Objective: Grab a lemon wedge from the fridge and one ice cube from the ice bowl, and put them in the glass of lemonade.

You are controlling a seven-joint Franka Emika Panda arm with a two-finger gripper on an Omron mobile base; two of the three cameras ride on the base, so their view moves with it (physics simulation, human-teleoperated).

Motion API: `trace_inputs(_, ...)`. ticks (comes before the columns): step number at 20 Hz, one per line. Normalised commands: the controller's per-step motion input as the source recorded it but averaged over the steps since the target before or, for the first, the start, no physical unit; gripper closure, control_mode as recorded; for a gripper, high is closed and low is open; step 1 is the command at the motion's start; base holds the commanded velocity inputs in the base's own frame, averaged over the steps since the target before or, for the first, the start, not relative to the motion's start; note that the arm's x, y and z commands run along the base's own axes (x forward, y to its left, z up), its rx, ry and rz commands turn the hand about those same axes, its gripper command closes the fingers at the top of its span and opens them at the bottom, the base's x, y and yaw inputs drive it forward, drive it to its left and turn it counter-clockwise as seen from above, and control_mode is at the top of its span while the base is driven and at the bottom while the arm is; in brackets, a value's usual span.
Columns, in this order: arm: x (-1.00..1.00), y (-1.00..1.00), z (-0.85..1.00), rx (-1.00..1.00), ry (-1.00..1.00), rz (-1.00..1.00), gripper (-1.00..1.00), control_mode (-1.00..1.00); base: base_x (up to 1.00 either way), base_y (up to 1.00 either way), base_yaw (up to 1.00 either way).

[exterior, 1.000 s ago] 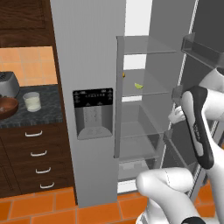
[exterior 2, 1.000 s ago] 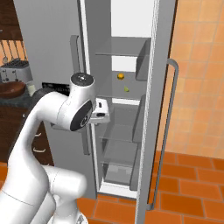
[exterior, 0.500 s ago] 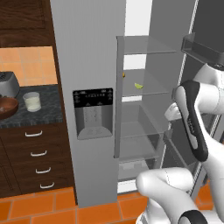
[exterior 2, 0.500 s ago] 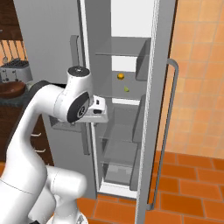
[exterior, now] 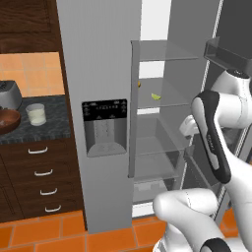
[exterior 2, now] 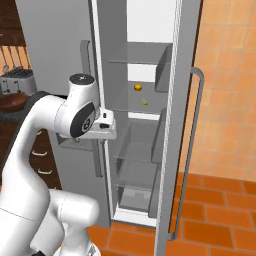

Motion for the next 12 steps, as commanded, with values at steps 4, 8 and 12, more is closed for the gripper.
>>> trace_inputs(4, -0.01, 0.0, 0.0, 0.0, 0.0, 0.0, -1.0, -1.0, 0.0, 0.0, 0.0)
trace_inputs(8, 0.0, 0.04, 0.0, 0.0, 0.0, 0.0, -1.0, -1.0, 0.0, 0.0, 0.0)
trace_inputs(12, 0.02, 0.06, 0.0, 0.0, 0.0, -0.01, -1.0, -1.0, 0.0, 0.0, 0.0)
